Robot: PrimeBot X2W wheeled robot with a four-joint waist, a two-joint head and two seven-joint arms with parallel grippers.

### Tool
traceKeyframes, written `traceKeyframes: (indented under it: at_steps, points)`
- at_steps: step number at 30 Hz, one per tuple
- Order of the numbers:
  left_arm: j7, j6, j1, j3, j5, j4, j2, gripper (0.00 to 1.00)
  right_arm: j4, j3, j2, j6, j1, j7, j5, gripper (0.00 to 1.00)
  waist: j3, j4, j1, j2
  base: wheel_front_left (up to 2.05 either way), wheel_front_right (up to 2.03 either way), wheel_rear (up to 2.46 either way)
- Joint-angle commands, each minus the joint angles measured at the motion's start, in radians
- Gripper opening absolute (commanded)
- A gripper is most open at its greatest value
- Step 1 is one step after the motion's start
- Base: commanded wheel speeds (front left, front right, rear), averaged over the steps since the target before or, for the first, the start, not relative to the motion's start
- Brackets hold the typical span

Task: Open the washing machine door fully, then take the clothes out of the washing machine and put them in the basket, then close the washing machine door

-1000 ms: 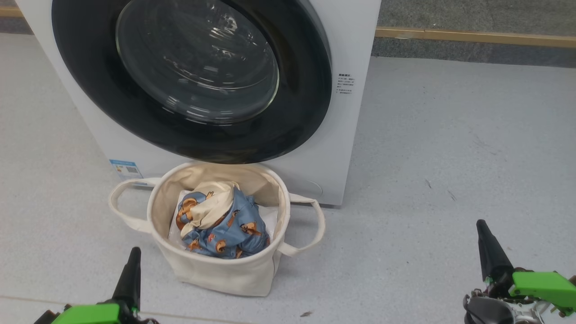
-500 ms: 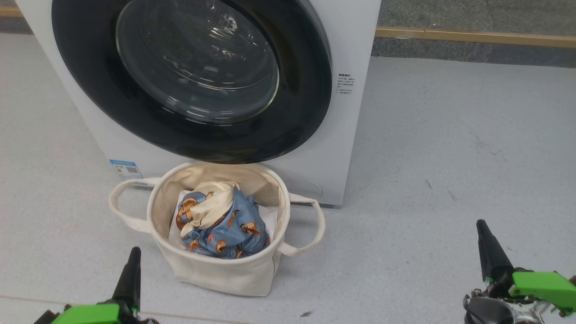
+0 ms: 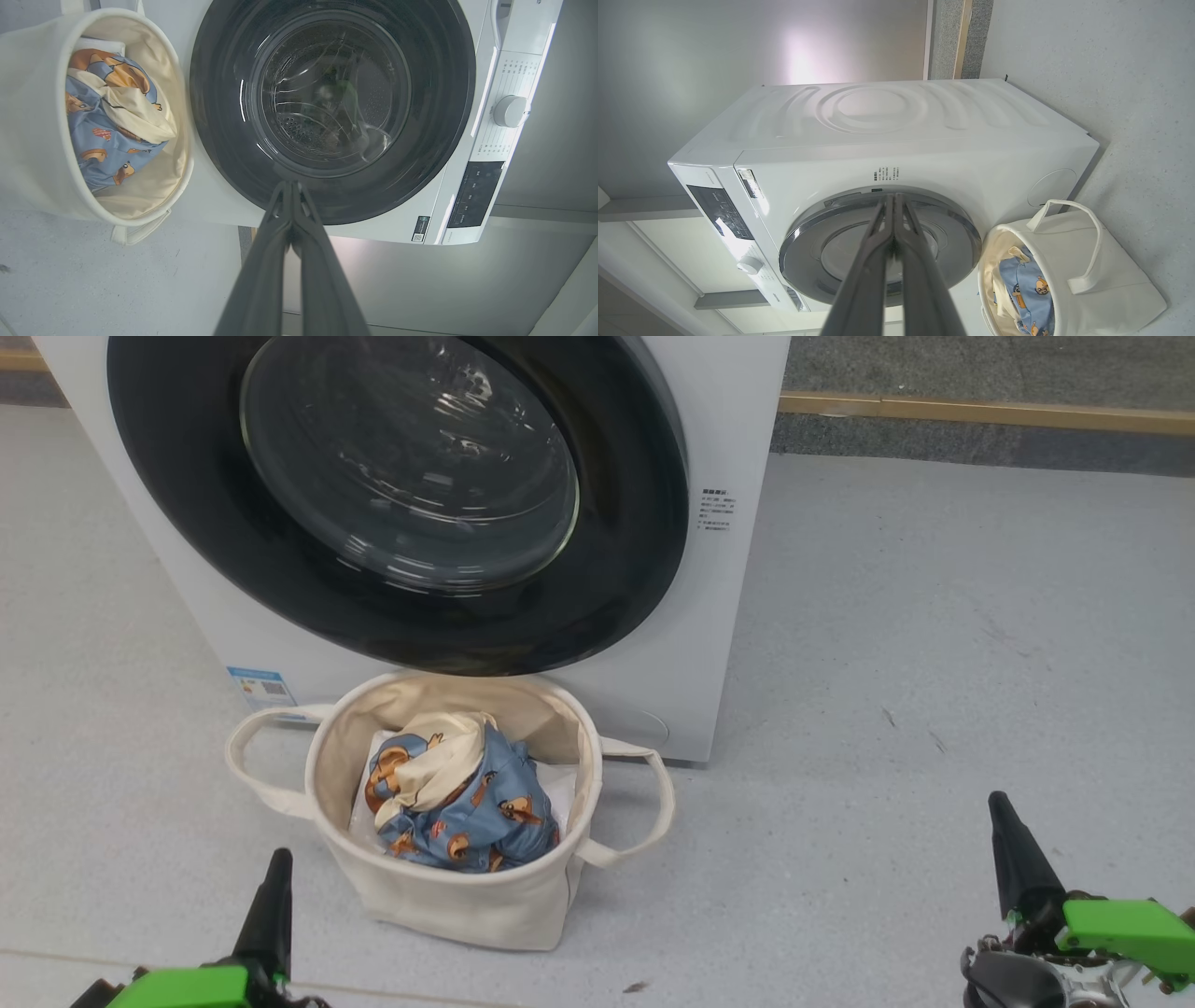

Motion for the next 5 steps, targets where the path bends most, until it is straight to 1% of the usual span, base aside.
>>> traceKeyframes:
  at_steps: [1, 5]
  points:
    - [0.009, -0.007, -0.036, 0.034, -0.002, -0.037, 0.005, 0.0, -0.04, 0.02, -0.011, 0.0, -0.015, 0.008, 0.006, 0.0, 0.0, 0.0, 0.0, -0.0001, 0.0, 0.0, 0.0]
    - [0.009, -0.007, -0.036, 0.034, -0.002, -0.037, 0.005, 0.0, -0.04, 0.02, -0.011, 0.0, -0.015, 0.008, 0.006, 0.0, 0.0, 0.0, 0.0, -0.0001, 0.0, 0.0, 0.0]
